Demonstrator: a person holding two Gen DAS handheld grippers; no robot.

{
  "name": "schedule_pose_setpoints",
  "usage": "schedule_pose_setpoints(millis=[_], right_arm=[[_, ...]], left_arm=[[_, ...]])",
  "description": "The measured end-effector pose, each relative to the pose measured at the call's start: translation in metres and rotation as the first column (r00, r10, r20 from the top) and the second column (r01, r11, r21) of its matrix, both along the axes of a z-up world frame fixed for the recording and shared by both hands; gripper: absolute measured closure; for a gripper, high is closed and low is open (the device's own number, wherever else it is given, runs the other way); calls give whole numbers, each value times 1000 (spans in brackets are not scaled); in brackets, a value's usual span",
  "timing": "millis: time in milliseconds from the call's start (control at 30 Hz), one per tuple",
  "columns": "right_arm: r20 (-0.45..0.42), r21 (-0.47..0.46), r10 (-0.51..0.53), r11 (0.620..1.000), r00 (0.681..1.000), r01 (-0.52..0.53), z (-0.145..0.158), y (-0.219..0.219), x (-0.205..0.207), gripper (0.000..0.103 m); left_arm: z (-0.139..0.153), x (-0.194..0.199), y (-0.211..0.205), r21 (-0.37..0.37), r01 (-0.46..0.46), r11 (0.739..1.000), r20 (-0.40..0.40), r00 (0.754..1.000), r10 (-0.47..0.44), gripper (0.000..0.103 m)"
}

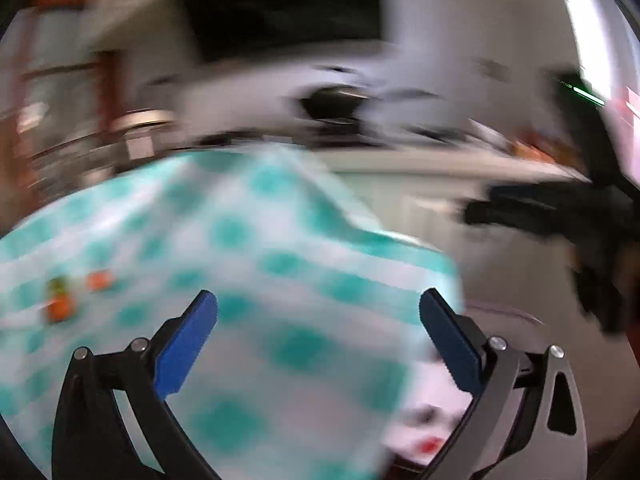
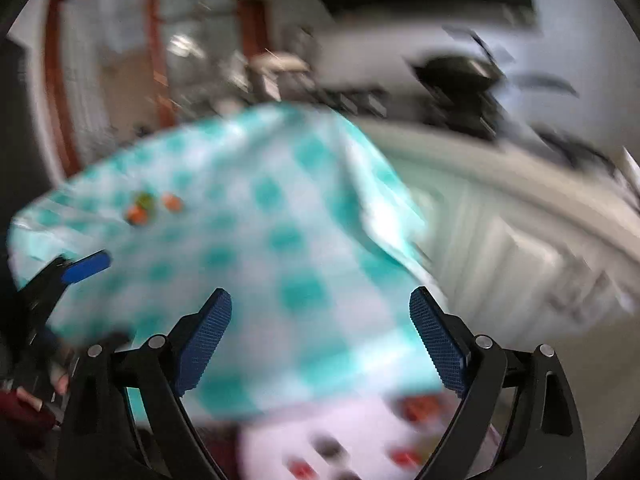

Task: Organize fruits
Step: 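Return both open tools to the table and grasp an orange with the right tool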

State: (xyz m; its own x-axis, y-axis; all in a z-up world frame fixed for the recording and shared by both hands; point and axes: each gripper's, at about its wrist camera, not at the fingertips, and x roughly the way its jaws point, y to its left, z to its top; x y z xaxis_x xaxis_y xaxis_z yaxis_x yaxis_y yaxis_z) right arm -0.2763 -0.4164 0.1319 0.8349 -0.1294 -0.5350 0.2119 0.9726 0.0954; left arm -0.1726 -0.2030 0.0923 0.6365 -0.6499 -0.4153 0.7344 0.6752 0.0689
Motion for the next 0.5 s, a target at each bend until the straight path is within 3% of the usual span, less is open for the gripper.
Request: schedule_pose_setpoints(millis=[67,100,167,200,300,333,367,400,467,500], right_arm=[[14,-11,73,997,997,-73,-2,37,47,15],[-7,-12,104,995,995,-104,-9,55,65,15],[-49,-2,173,985,984,-174,-26,92,109,15],[-81,12,209,978,975,-208,-38,111,133,15],[-157,44,264,964,952,-261,-77,155,196,15],[-186,42,276,961,943,-273,-90,174,223,15],[-198,41,284,959,938,-282,-96,181,239,15],[-208,33,290,957,934,-289,-102,193,259,15],[-228,23,304,951,925,-307,-106,207,288,15],[-235,27,310,950,921,-312,-107,210,301,15]], left_arm=[[5,37,33,6,-170,985,-12,985,170,2],[1,65,54,24,-289,957,-27,957,290,2],[-4,103,88,29,-426,904,-55,903,427,2],[-10,129,107,36,-516,856,-85,852,517,2],[-24,185,156,64,-663,746,-174,729,662,2],[-32,213,176,70,-720,691,-220,664,715,2],[-36,230,189,70,-756,651,-256,617,744,2],[-41,252,206,61,-803,593,-313,549,775,2],[-49,275,231,49,-856,515,-374,463,804,2],[-53,280,242,47,-872,488,-390,434,812,2]])
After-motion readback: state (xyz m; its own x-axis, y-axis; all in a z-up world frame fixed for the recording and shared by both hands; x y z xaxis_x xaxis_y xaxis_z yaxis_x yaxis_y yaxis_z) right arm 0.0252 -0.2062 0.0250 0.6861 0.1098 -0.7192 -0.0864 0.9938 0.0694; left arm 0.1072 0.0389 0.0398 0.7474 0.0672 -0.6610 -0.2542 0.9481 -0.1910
